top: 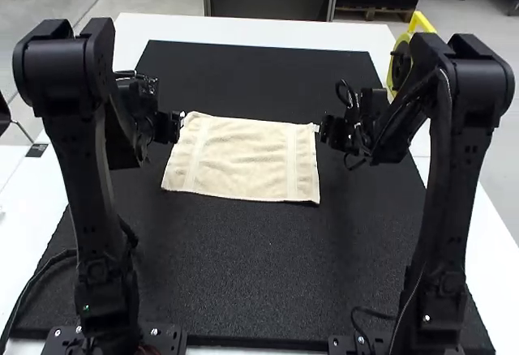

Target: Fold the towel.

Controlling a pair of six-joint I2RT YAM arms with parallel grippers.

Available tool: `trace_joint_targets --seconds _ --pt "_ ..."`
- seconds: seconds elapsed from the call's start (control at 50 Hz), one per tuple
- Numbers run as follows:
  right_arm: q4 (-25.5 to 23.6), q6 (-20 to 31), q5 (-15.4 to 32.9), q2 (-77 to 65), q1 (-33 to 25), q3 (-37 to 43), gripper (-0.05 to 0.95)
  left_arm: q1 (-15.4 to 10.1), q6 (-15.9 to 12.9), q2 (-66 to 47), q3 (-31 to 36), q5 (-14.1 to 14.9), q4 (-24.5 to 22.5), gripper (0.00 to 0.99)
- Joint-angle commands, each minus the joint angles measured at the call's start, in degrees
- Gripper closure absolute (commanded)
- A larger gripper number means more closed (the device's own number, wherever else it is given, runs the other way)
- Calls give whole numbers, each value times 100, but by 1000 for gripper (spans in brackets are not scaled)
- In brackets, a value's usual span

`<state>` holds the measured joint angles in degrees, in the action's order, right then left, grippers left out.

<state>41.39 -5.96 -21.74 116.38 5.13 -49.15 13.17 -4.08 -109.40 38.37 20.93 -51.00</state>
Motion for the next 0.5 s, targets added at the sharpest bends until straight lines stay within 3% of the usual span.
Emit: trace_joint_targets --seconds 0.0,0.22,0.48 --pt "133 33 -182 157 24 -192 -2 37 -49 -204 232 315 -112 87" --pt "203 33 -270 570 59 -456 -2 37 -32 -652 601 544 -217 87" --pt "273 33 -278 772 76 -781 -2 37 -32 -995 1041 579 -279 87"
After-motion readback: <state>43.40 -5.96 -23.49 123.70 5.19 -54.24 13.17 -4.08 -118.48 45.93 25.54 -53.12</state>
